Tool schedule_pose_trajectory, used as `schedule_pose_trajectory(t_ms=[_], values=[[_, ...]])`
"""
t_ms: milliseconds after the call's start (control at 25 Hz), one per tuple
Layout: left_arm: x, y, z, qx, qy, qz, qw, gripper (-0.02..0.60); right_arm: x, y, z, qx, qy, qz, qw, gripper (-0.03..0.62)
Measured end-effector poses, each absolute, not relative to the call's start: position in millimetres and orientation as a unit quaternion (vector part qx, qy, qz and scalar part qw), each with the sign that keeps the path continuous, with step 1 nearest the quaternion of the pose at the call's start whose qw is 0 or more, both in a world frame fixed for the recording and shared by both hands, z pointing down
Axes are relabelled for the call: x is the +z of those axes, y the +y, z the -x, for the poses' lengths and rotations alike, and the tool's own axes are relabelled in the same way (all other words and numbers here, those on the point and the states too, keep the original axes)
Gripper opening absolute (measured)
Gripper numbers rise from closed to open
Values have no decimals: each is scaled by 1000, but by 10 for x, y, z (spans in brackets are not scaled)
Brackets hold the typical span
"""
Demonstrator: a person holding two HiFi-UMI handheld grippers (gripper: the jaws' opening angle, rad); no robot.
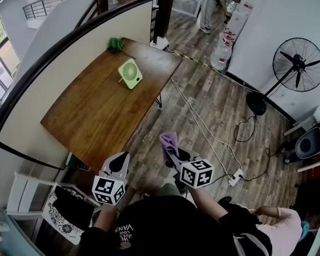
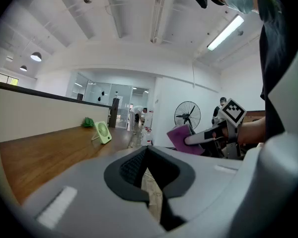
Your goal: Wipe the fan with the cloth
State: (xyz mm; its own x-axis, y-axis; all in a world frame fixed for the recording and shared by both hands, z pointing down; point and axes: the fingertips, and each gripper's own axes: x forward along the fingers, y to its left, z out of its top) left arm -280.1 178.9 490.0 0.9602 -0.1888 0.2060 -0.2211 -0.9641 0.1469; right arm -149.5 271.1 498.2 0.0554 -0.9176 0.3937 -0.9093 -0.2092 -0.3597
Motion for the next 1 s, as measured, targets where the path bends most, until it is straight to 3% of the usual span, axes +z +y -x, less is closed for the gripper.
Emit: schedule_pose_trajectory(t_ms=[360, 1000], values=[[4940, 1600, 2563, 100, -108, -985, 93, 12, 4930, 2479, 1298, -268, 649, 712, 16, 101], [4874, 1240, 1507, 83, -230, -963, 115, 12, 4893, 2037, 57, -277, 720, 637, -10, 100]])
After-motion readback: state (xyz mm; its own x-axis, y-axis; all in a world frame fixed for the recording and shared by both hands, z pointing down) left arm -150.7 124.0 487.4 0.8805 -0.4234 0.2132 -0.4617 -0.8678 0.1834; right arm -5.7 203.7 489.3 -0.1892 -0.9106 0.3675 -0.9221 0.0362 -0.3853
